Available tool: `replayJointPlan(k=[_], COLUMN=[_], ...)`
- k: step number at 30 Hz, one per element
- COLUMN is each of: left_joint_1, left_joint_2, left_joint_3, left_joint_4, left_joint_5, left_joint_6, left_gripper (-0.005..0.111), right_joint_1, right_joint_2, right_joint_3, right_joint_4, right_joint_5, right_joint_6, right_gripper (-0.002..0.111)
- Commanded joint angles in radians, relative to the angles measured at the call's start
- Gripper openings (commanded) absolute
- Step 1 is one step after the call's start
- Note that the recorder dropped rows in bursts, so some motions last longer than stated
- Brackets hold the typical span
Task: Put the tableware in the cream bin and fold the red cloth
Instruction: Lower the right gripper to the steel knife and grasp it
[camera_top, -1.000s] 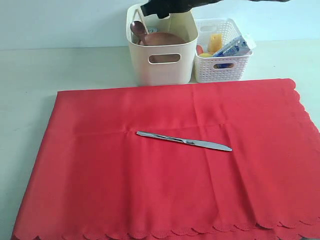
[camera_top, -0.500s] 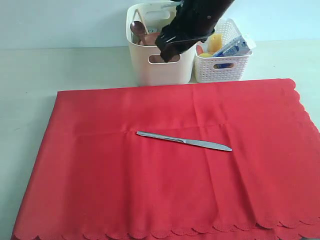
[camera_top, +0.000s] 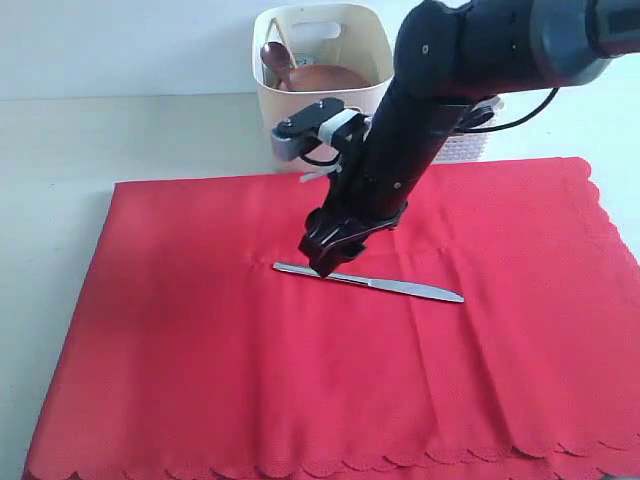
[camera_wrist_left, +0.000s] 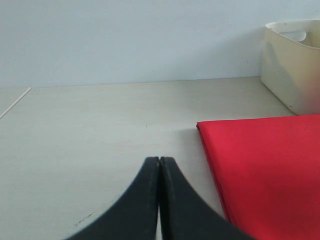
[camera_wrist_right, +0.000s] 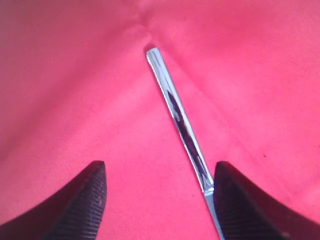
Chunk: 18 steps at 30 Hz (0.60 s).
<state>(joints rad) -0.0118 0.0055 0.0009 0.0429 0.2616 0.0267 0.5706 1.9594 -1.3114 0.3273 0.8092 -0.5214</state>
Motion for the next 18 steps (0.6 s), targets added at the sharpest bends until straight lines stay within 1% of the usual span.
replayJointPlan(k=[1,8,13,14,16,18], left_joint_1=[0.001,0.001,0.001,0.001,0.001,0.001], left_joint_2=[-0.006,-0.006,-0.006,-0.006,-0.006,-0.006], left_joint_3=[-0.001,-0.001,-0.001,-0.001,-0.001,-0.001], left_joint_4=[-0.006,-0.006,-0.006,-0.006,-0.006,-0.006], left_joint_5=[-0.002,-0.002,-0.002,-0.002,-0.002,-0.002], left_joint_6=[-0.005,-0.005,-0.005,-0.005,-0.005,-0.005], left_gripper=[0.003,0.003,0.003,0.003,0.003,0.003], right_joint_1=[0.023,0.023,0.023,0.023,0.023,0.023], right_joint_2=[0.037,0.098,0.134,0.141,0.147,0.148], right_joint_3=[0.007,0.007,0.007,0.007,0.007,0.007], right_joint_4=[-0.059,-0.157,-0.182,-0.182,-0.182,-0.184], right_joint_5=[-0.023,-0.046,-0.052,-0.052,-0.057,-0.062], right_joint_6=[-0.005,0.054,0.058,0.058,0.058,0.058], right_gripper=[0.059,0.059,0.059,0.058,0.052,0.04])
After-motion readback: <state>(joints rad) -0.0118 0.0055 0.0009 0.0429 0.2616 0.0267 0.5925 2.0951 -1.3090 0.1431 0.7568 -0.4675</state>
